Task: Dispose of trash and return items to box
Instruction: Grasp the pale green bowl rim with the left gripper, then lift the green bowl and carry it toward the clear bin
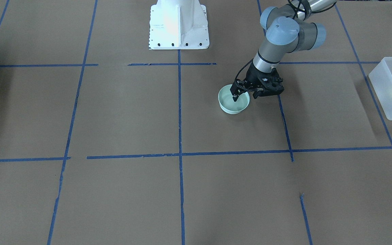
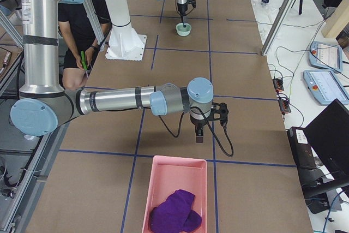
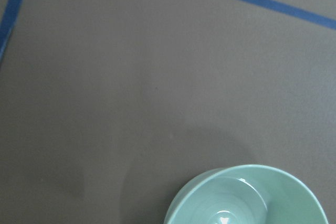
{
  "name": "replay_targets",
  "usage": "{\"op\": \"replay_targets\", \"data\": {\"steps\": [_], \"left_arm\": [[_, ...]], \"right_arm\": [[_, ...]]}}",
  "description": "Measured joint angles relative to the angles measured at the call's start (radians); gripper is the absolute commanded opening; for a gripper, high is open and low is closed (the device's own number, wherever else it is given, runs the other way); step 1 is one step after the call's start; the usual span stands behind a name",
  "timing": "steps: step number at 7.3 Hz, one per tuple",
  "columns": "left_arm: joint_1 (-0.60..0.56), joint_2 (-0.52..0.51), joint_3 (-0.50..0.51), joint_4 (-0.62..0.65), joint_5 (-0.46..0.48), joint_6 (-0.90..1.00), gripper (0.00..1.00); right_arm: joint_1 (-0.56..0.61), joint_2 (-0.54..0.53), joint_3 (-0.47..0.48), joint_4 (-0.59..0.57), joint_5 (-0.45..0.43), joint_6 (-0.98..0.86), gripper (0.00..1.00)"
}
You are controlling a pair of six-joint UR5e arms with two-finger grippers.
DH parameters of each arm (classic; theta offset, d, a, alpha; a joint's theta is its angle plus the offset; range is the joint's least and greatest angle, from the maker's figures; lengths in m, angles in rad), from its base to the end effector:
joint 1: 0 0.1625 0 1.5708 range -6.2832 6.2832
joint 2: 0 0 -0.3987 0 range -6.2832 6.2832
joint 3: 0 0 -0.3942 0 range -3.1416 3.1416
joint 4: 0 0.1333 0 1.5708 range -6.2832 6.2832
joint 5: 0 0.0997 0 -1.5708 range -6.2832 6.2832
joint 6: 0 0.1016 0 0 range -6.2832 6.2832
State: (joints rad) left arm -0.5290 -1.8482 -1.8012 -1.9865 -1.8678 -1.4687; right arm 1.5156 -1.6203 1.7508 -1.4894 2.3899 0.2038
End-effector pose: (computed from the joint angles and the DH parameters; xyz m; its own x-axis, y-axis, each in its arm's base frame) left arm 0.4582 -0.3878 0.3333 0.5465 -0.2066 -0.8116 0.2265 0.9694 -0.0943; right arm 0.0323 -0.4857 0.5563 0.6703 0.0104 0.7420 -0.0835 0.9946 0.0614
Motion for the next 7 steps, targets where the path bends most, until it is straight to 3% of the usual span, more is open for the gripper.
{"op": "replay_targets", "data": {"steps": [3,4,7], "left_arm": [[0.019,0.002,0.003,0.01,0.003,-0.018,0.11],[0.023,0.001,0.002,0.028,0.004,-0.02,0.0],[0.018,0.001,-0.071,0.106,0.012,-0.021,0.0]], "right_arm": [[0.0,0.0,0.001,0.0,0.003,0.0,1.0],[0.0,0.0,0.002,0.0,0.003,0.0,1.0],[0.0,0.0,0.003,0.001,0.007,-0.001,1.0]]}}
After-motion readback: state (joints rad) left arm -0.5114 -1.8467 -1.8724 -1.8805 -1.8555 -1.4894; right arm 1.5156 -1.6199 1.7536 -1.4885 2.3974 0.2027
